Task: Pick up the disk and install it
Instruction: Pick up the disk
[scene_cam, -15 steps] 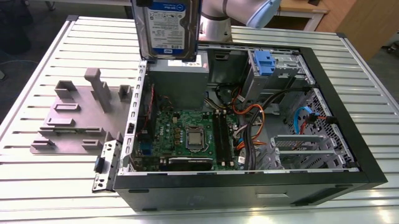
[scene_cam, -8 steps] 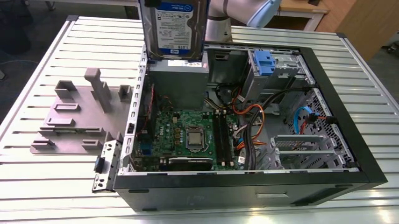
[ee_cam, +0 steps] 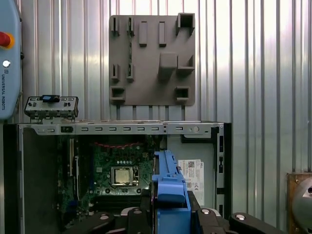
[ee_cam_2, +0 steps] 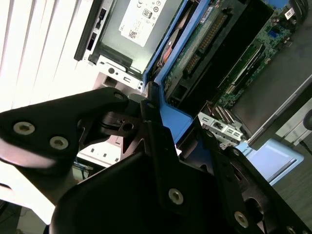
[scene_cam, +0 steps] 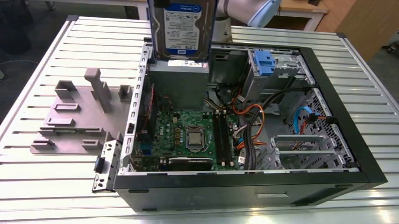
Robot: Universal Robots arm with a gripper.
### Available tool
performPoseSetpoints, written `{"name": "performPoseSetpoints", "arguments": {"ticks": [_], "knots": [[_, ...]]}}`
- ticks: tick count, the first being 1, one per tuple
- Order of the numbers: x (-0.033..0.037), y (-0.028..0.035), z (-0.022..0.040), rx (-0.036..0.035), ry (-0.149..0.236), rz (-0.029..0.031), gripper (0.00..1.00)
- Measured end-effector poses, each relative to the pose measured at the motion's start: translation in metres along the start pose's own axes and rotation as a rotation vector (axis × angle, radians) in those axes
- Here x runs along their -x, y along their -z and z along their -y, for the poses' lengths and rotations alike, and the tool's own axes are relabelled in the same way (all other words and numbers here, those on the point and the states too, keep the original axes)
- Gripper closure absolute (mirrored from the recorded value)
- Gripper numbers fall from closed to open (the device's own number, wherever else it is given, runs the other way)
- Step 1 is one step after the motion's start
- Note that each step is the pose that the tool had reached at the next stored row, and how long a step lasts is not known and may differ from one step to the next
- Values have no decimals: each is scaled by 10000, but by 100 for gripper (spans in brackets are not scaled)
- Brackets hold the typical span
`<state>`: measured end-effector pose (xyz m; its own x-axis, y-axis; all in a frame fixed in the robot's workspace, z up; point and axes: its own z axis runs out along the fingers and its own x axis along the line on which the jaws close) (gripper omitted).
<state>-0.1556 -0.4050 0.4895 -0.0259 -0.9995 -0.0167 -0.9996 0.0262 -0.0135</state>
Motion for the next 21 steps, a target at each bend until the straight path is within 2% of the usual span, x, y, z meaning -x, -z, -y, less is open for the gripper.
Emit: {"name": "performPoseSetpoints", "arguments": {"ticks": [21], "knots": [[9,-4,326,1,0,-1,64]]}}
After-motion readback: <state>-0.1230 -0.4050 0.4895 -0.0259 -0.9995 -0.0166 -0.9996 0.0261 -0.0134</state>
